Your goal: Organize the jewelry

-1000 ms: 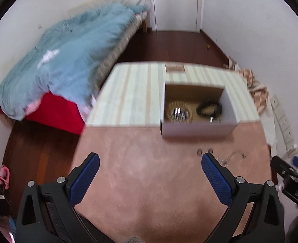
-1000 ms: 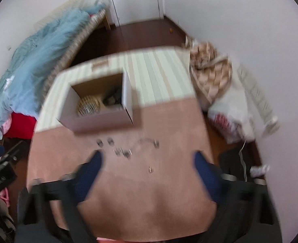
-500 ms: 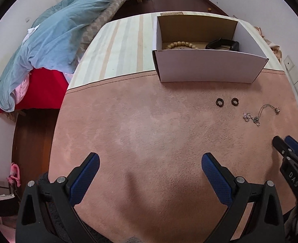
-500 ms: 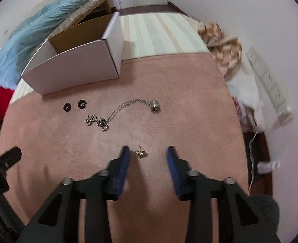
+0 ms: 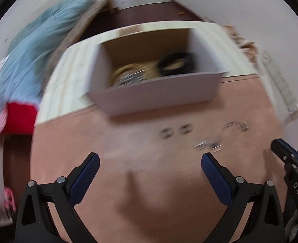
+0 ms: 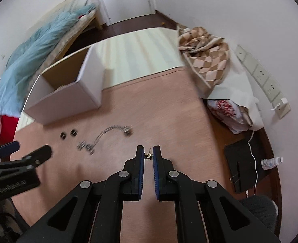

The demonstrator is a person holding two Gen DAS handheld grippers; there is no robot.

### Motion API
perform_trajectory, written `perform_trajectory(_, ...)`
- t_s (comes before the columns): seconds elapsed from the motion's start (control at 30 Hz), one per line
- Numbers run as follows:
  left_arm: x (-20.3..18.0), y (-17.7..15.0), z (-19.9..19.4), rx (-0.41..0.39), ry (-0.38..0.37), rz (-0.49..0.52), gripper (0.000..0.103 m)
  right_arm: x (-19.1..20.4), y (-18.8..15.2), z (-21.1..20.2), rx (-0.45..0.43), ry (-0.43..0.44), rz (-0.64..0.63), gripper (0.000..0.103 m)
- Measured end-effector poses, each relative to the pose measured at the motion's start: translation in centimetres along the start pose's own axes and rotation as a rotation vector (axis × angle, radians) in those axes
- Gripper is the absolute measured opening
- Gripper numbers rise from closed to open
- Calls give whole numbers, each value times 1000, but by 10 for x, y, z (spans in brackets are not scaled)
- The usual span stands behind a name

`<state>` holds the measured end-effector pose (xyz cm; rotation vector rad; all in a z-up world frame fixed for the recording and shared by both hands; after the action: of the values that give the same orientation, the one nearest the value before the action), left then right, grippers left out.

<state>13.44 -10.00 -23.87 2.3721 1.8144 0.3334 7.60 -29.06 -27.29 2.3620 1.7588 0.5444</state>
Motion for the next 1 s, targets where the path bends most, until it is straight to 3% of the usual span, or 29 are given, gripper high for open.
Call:
perform_trajectory(0.13,-52,20,5,-11,-56,129,102,-29,10,-4,-18,-23,65,9)
perform_trajectory(0.23,-83,27,18,12,-84,194,87,-52,14,-5,-18,-29,122,9)
perform_trajectory(0.33,-102,31,31,40,-96,223,82,-71,16,-6,-22,-31,163,9)
perform_trajectory(0.43,-117,33,41,60,-93,250,64,-81,19,-6,-24,-35,179,9)
perform_trajectory(0.5,-122,35,39,36,-95,258,60,-85,20,-5,-25,-35,186,9)
perform_trajectory(0.63,-129,36,35,21,-138,282,10,-86,21,-3,-24,-32,198,9)
perform_trajectory(0.8,-124,35,28,8,-164,269,9,-82,23,-9,-37,-12,204,9)
perform_trajectory(1.0,-102,35,-7,-56,-220,227,9,-68,30,-29,-71,24,180,9)
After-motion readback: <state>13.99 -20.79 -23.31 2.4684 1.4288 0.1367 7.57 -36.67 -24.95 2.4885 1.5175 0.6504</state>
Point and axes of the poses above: each gripper's, at about its wrist camera, not at the fingertips, and z roughly the way its jaws point, x to its left, y to its top, the point moved 5 cm from there along z, roughly the way its jaws point, and after that the axes turned 9 degrees about x, right-handed, at the moved point
